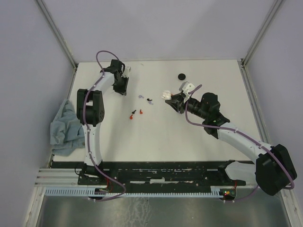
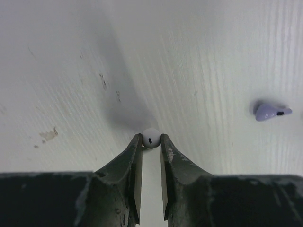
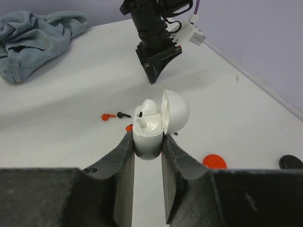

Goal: Insert the wireless bluetooth earbuds into the charging case
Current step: Pick up the earbud from the center of the board, then place the earbud at the center of the board.

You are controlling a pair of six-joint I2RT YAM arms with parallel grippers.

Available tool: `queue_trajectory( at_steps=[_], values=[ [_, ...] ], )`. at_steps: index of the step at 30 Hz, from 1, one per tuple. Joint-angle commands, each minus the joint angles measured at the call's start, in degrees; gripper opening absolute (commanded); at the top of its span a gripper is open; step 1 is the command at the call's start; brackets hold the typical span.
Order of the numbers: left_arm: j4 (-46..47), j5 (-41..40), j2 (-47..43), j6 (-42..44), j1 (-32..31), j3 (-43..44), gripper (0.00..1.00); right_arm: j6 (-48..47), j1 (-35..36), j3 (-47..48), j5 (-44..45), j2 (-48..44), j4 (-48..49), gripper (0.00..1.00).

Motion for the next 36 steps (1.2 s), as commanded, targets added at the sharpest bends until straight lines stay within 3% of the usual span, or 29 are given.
queue_trajectory(
  at_steps=[1, 10, 16, 27, 36],
  values=[
    [1.3, 2.6, -11.9, -8.7, -0.9, -6.6, 0.17, 0.3, -0.2, 0.5, 0.2, -1.7, 2.3, 0.1],
    [11.3, 2.0, -31.0, -21.9, -8.9, -34.5, 0.16, 1.6, -0.2, -0.3, 0.3, -1.9, 3.0, 0.1],
    [15.1, -2.8, -38.2, -28.5, -17.6, -45.4, 0.16, 3.0, -0.2, -1.8, 0.4, -3.2, 3.1, 0.1],
    [25.4, -6.3, -37.6, -34.6, -23.3, -54.4, 0.18, 4.6, -0.2, -3.0, 0.0, -3.8, 2.6, 0.1],
    [26.0, -7.2, -36.5, -35.3, -23.9, -57.1, 0.27, 4.8, -0.2, -2.9, 0.0, -3.0, 2.8, 0.1]
  ],
)
